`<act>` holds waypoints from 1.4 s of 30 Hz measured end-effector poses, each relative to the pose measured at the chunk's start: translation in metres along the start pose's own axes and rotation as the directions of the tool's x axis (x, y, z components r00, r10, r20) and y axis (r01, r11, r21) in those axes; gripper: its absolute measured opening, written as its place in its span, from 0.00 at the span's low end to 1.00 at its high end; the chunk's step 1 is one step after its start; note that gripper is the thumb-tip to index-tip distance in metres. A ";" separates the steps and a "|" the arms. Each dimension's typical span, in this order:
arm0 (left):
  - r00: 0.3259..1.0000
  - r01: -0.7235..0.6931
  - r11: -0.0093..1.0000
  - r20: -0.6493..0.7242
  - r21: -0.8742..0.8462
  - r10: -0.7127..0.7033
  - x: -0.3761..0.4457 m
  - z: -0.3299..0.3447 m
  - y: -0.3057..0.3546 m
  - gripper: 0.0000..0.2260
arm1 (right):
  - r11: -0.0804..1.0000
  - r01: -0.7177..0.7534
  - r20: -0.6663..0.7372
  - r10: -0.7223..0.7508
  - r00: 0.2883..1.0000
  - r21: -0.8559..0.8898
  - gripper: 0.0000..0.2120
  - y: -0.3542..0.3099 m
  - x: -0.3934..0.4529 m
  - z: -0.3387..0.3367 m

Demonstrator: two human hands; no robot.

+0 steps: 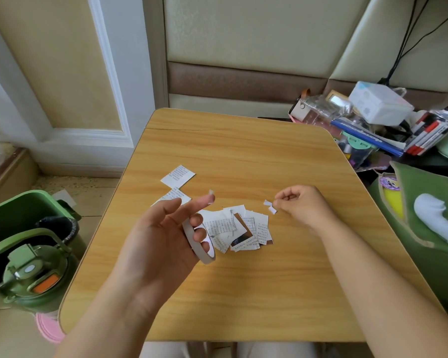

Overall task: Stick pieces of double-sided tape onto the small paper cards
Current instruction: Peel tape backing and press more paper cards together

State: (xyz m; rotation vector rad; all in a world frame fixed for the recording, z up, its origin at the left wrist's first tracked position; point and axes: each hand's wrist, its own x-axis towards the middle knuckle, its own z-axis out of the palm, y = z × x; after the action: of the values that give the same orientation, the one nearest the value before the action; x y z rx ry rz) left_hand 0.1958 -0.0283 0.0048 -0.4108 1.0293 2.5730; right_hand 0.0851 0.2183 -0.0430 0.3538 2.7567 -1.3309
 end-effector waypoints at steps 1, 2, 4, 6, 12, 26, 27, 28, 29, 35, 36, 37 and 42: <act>1.000 0.005 1.000 0.001 -0.005 -0.005 0.001 -0.001 0.000 0.19 | 1.000 0.003 -0.004 -0.003 1.000 0.005 0.05 -0.001 0.000 -0.001; 1.000 0.008 1.000 0.002 -0.010 -0.008 0.001 -0.001 -0.001 0.19 | 1.000 0.009 -0.008 -0.009 1.000 -0.002 0.05 -0.001 0.001 -0.001; 1.000 0.013 1.000 0.003 -0.013 -0.013 0.002 -0.001 -0.001 0.19 | 0.999 0.030 -0.014 -0.031 0.999 -0.010 0.05 -0.003 0.002 -0.001; 1.000 0.016 1.000 0.001 -0.015 -0.016 0.002 -0.002 0.000 0.19 | 0.998 0.069 -0.026 -0.069 0.997 -0.001 0.07 -0.005 0.002 0.001; 1.000 0.027 0.999 -0.001 -0.032 -0.027 0.002 -0.003 0.001 0.19 | 0.926 0.335 0.135 -0.315 0.939 -0.171 0.07 -0.023 -0.025 0.023; 1.000 0.017 0.999 -0.007 -0.027 -0.018 -0.012 -0.008 0.004 0.19 | 0.785 0.493 0.246 -0.429 0.869 -0.374 0.10 -0.034 -0.043 0.070; 1.000 0.017 1.000 -0.007 -0.021 -0.017 -0.013 -0.008 0.004 0.19 | 0.808 0.483 0.236 -0.425 0.874 -0.336 0.09 -0.034 -0.044 0.070; 1.000 0.017 1.000 -0.006 -0.016 -0.017 -0.014 -0.008 0.004 0.19 | 0.839 0.463 0.221 -0.412 0.884 -0.286 0.07 -0.034 -0.046 0.070; 1.000 0.017 1.000 -0.008 -0.012 -0.017 -0.015 -0.009 0.004 0.19 | 0.873 0.431 0.204 -0.390 0.898 -0.229 0.07 -0.035 -0.049 0.070; 0.999 -0.022 0.999 -0.032 -0.024 0.021 -0.021 -0.013 0.008 0.19 | 0.957 0.281 0.074 -0.286 0.955 0.066 0.09 -0.035 -0.065 0.042; 0.999 -0.031 0.999 -0.035 -0.021 0.030 -0.022 -0.014 0.009 0.19 | 0.961 0.265 0.088 -0.272 0.958 0.080 0.09 -0.033 -0.067 0.036; 0.998 -0.041 0.999 -0.039 -0.012 0.040 -0.022 -0.015 0.009 0.19 | 0.965 0.250 0.112 -0.258 0.960 0.081 0.09 -0.031 -0.070 0.031; 0.997 -0.049 0.996 -0.059 0.070 0.053 -0.024 -0.016 0.004 0.19 | 0.978 0.210 0.157 -0.206 0.966 -0.004 0.10 -0.015 -0.087 0.033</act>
State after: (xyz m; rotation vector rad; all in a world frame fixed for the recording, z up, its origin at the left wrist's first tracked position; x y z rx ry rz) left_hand 0.2178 -0.0476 0.0051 -0.4530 1.1604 2.5753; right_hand 0.1642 0.1682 -0.0387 -0.0429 2.7335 -1.3070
